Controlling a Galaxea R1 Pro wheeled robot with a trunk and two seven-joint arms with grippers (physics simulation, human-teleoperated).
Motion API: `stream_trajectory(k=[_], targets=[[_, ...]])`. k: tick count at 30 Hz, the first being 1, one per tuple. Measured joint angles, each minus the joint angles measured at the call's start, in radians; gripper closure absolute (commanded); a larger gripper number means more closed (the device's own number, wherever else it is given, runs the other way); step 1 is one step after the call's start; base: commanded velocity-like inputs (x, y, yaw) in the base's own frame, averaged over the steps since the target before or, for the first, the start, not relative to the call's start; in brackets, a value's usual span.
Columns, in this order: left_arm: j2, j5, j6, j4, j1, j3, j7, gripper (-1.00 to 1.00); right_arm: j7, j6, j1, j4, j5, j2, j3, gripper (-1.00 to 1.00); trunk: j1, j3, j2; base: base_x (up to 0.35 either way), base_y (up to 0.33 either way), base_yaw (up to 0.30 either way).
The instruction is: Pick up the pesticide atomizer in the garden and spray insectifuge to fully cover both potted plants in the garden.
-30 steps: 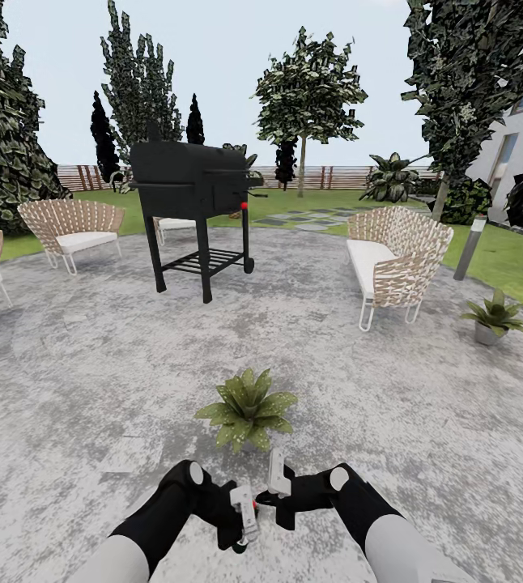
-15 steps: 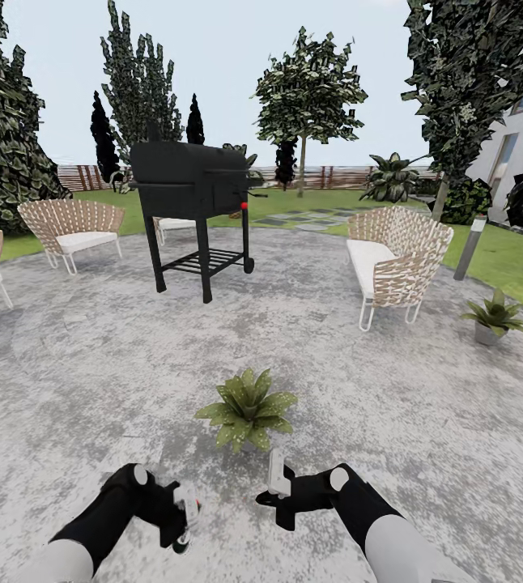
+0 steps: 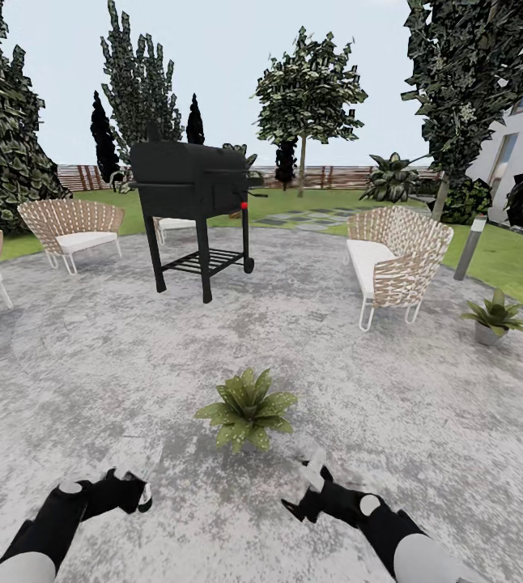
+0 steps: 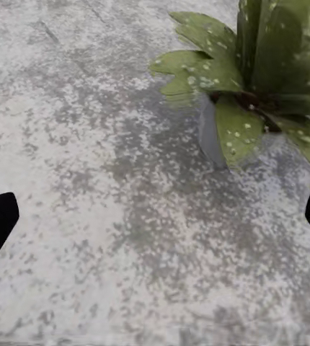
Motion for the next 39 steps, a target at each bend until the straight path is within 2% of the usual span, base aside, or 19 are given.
stream_trajectory(k=[2, 3, 4, 6, 7, 9, 11, 12, 13, 14, 16, 20, 23, 34, 39], targets=[[0.0, 0.048, -0.078, 0.09, 0.001, 0.059, 0.104, 1.0, -0.132, -0.001, 0.015, 0.059, -0.001, -0.009, -0.045, -1.0, 0.0, 0.0, 0.0, 0.0, 0.0, 0.0], [-0.001, 0.084, -0.142, 0.167, 0.001, 0.094, 0.186, 1.0, -0.257, -0.001, 0.03, 0.088, 0.0, -0.012, -0.076, -1.0, 0.0, 0.0, 0.0, 0.0, 0.0, 0.0], [0.0, 0.105, -0.189, 0.22, 0.002, 0.11, 0.242, 1.0, -0.346, -0.001, 0.045, 0.101, 0.0, -0.012, -0.092, -1.0, 0.0, 0.0, 0.0, 0.0, 0.0, 0.0], [0.001, 0.135, -0.29, 0.314, 0.024, 0.131, 0.371, 1.0, -0.548, -0.013, 0.099, 0.12, -0.01, -0.01, -0.113, -1.0, 0.0, 0.0, 0.0, 0.0, 0.0, 0.0], [0.001, 0.144, -0.327, 0.333, 0.04, 0.136, 0.42, 1.0, -0.623, -0.027, 0.12, 0.124, -0.011, -0.008, -0.119, -1.0, 0.0, 0.0, 0.0, 0.0, 0.0, 0.0], [-0.002, 0.162, -0.398, 0.358, 0.074, 0.142, 0.515, 1.0, -0.749, -0.067, 0.155, 0.131, -0.012, -0.007, -0.122, -1.0, 0.0, 0.0, 0.0, 0.0, 0.0, 0.0], [-0.008, 0.211, -0.465, 0.374, 0.113, 0.148, 0.645, 1.0, -0.832, -0.112, 0.197, 0.135, -0.012, -0.007, -0.125, -1.0, 0.0, 0.0, 0.0, 0.0, 0.0, 0.0], [-0.01, 0.234, -0.475, 0.375, 0.124, 0.148, 0.676, 1.0, -0.844, -0.118, 0.204, 0.135, -0.013, -0.007, -0.125, -1.0, 0.0, 0.0, 0.0, 0.0, 0.0, 0.0], [-0.012, 0.314, -0.49, 0.4, 0.155, 0.147, 0.72, 1.0, -0.86, -0.127, 0.217, 0.137, -0.011, -0.009, -0.126, -1.0, 0.0, 0.0, 0.0, 0.0, 0.0, 0.0], [-0.009, 0.325, -0.491, 0.414, 0.168, 0.145, 0.724, 1.0, -0.861, -0.128, 0.232, 0.137, -0.01, -0.015, -0.126, -1.0, 0.0, 0.0, 0.0, 0.0, 0.0, 0.0], [-0.01, 0.328, -0.493, 0.436, 0.185, 0.144, 0.724, 1.0, -0.862, -0.128, 0.257, 0.137, -0.01, -0.016, -0.124, -1.0, 0.0, 0.0, 0.0, -0.031, 0.0, 0.0], [-0.009, 0.328, -0.503, 0.449, 0.204, 0.144, 0.725, 1.0, -0.862, -0.128, 0.264, 0.144, -0.01, -0.013, -0.124, -1.0, 0.0, 0.0, 0.0, -0.258, 0.0, 0.0], [-0.009, 0.328, -0.507, 0.451, 0.207, 0.144, 0.725, 1.0, -0.861, -0.129, 0.266, 0.185, -0.01, -0.012, -0.124, -1.0, 0.001, 0.0, 0.0, -0.327, 0.0, -0.07], [-0.01, 0.326, -0.508, 0.453, 0.212, 0.142, 0.726, 1.0, -0.863, -0.129, 0.267, 0.195, -0.013, -0.016, -0.126, -1.0, 0.001, 0.0, 0.0, -0.337, -0.001, -0.259], [-0.011, 0.325, -0.51, 0.454, 0.212, 0.142, 0.726, 1.0, -0.863, -0.129, 0.266, 0.195, -0.013, -0.016, -0.126, -1.0, 0.0, 0.0, 0.0, -0.286, -0.154, -0.273]])
